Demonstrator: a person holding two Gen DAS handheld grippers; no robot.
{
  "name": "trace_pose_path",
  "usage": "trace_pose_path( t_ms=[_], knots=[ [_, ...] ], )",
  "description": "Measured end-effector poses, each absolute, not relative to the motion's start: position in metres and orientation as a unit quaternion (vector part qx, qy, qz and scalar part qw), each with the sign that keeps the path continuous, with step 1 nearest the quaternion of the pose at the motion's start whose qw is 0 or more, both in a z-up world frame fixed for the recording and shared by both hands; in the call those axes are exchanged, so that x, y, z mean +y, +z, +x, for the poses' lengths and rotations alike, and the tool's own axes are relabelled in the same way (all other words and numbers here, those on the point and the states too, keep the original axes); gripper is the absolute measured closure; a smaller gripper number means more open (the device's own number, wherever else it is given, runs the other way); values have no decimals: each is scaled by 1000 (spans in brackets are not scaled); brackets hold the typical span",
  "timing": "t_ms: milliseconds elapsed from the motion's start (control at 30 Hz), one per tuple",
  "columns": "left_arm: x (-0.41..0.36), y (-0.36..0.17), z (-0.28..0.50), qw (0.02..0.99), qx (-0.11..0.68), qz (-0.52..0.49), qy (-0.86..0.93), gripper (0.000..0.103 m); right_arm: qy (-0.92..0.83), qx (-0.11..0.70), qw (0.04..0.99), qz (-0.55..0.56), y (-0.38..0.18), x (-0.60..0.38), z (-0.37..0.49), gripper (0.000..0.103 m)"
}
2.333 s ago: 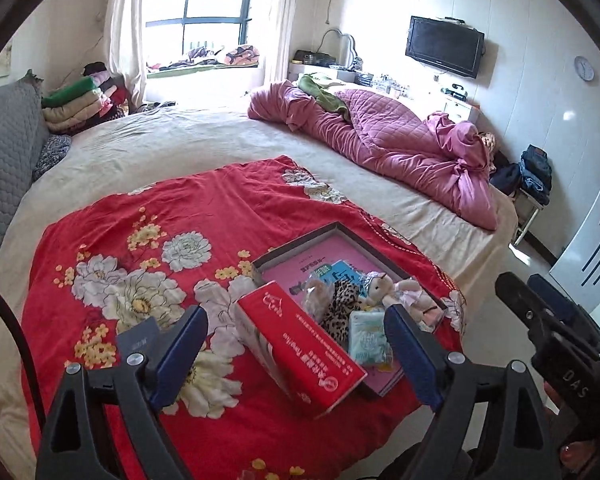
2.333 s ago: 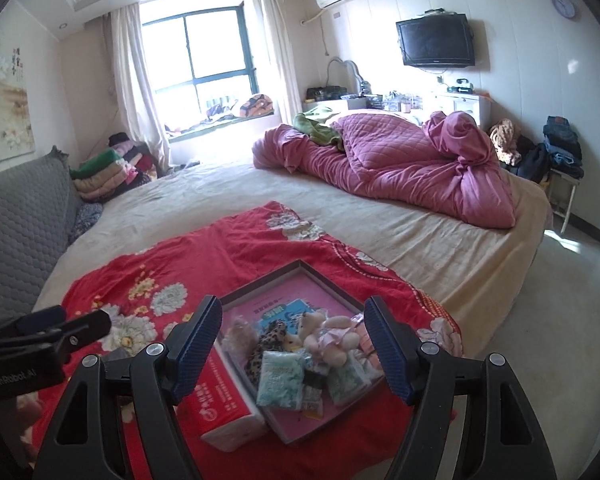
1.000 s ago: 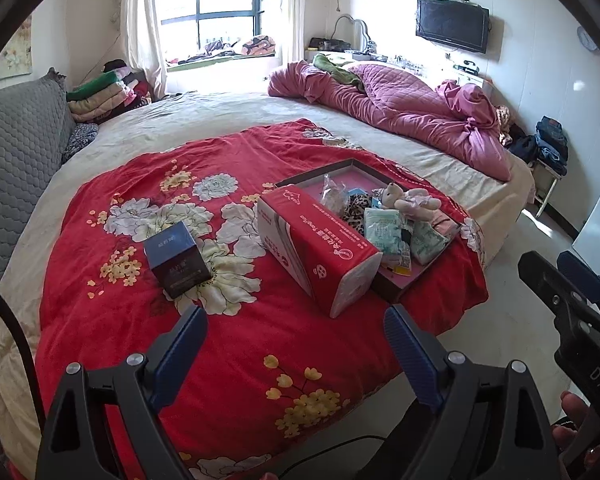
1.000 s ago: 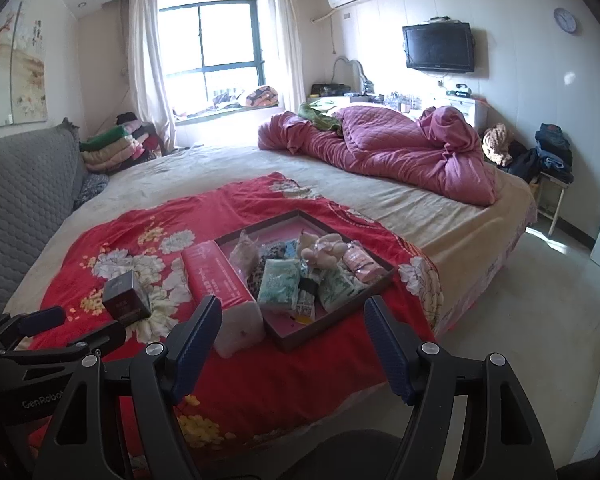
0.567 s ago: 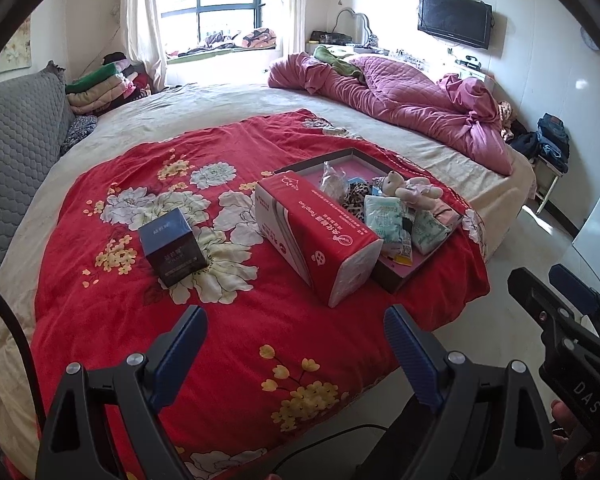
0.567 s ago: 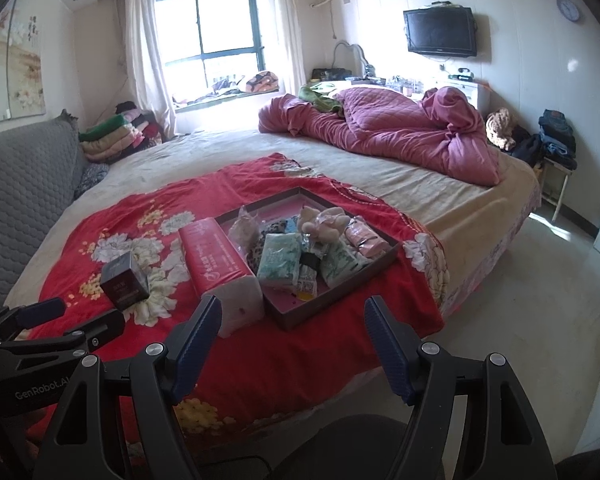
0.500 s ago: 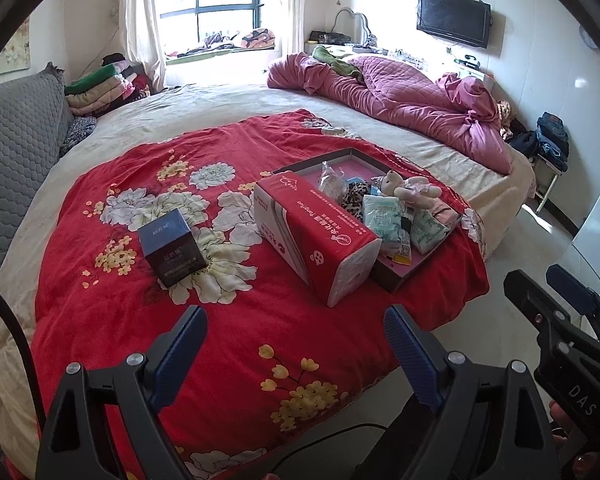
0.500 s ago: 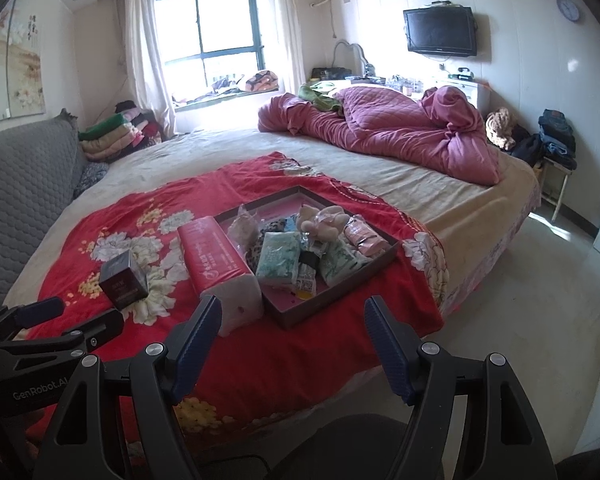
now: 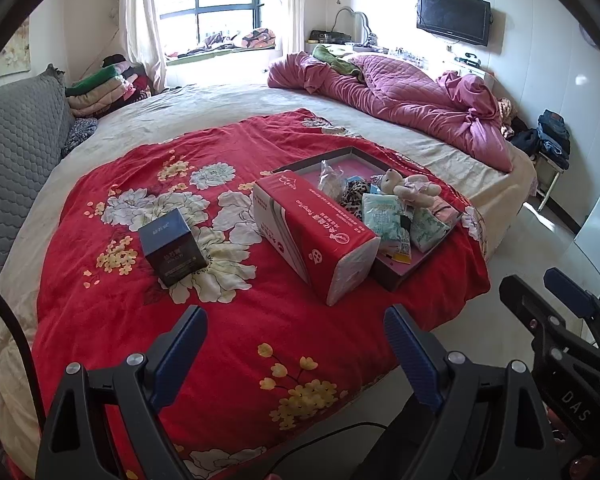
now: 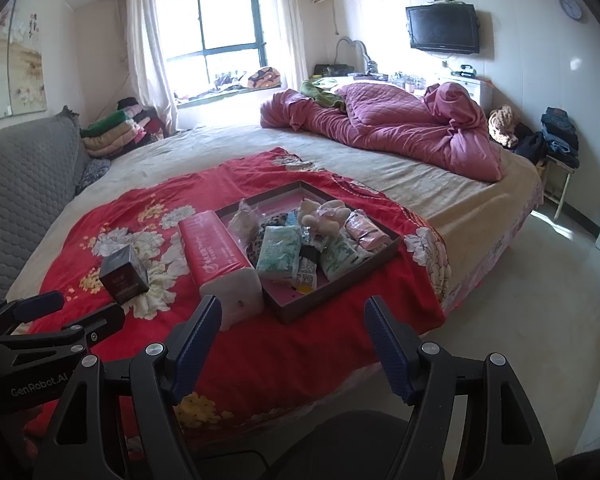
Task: Organize soft objects
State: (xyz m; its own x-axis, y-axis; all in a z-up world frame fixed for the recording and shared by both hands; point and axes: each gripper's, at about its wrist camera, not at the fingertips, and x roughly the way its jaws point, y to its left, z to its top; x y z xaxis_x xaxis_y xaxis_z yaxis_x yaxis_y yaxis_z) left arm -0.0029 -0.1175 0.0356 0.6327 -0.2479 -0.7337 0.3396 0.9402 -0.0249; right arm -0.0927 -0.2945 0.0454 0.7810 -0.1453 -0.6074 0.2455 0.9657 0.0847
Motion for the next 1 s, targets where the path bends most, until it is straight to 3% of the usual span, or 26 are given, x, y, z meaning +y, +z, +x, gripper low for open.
trace_pose_path(
  t_ms=[1000],
  knots=[
    [-118,32,-2,901,401,63,-155,13,-120,306,942,67,45,-292,-95,28]
  ],
)
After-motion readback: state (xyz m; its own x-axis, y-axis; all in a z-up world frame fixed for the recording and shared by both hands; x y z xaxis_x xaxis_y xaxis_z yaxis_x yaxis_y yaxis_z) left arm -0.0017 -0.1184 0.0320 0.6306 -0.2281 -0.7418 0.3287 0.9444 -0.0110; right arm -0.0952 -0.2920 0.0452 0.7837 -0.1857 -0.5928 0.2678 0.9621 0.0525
